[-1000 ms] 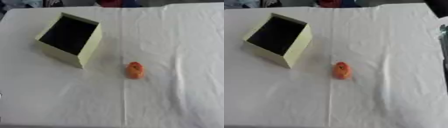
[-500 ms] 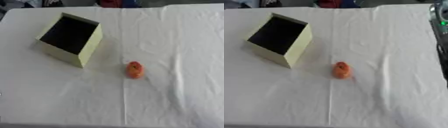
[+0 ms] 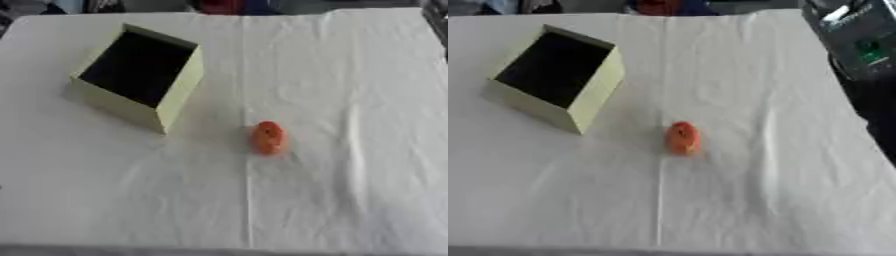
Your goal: Pick up objects on the table and place them in the box.
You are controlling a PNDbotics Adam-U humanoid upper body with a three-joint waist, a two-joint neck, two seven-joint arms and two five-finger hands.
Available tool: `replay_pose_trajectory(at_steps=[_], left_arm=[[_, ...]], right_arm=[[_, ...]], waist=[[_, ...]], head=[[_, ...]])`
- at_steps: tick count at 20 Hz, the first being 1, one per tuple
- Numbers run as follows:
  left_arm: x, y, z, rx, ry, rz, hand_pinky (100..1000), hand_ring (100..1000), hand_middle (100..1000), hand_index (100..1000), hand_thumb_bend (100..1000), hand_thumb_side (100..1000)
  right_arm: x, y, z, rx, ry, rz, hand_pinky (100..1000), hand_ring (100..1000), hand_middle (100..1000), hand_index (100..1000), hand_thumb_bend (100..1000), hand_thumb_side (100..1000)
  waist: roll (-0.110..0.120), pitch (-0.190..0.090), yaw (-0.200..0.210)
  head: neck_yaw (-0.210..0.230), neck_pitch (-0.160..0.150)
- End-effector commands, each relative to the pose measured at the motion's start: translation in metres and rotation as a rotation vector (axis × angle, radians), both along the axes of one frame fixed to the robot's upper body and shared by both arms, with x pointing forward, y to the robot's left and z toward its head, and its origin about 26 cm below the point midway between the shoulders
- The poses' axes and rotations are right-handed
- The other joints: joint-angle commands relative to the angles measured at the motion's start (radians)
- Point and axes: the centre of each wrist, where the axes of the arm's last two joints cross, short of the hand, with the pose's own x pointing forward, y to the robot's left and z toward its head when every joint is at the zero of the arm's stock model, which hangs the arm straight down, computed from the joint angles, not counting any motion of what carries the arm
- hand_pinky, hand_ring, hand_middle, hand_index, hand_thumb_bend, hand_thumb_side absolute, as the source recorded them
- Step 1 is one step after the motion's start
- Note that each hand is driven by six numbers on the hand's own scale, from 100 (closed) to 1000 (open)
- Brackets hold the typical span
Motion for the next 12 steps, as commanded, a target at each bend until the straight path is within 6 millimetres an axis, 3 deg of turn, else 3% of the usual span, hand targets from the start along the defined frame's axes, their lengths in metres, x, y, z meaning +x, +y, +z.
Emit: replay_pose_trajectory(at_steps=[1, 12], left_arm=[[-0.002, 0.003, 0.009, 0.036, -0.019, -0.009, 528, 608, 658, 746, 100, 687], [-0.003, 0.003, 0.009, 0.043, -0.014, -0.01, 528, 608, 660, 746, 100, 686]], right_arm=[[0.005, -0.003, 0.004, -0.08, 0.0, -0.028, 889, 860, 765, 854, 100, 850], [0.02, -0.015, -0.025, -0.183, 0.088, -0.019, 891, 867, 775, 855, 100, 894]], waist=[[0.0, -0.022, 0.0], [-0.002, -0.024, -0.006]], head=[[0.002, 0.003], [0.006, 0.002]])
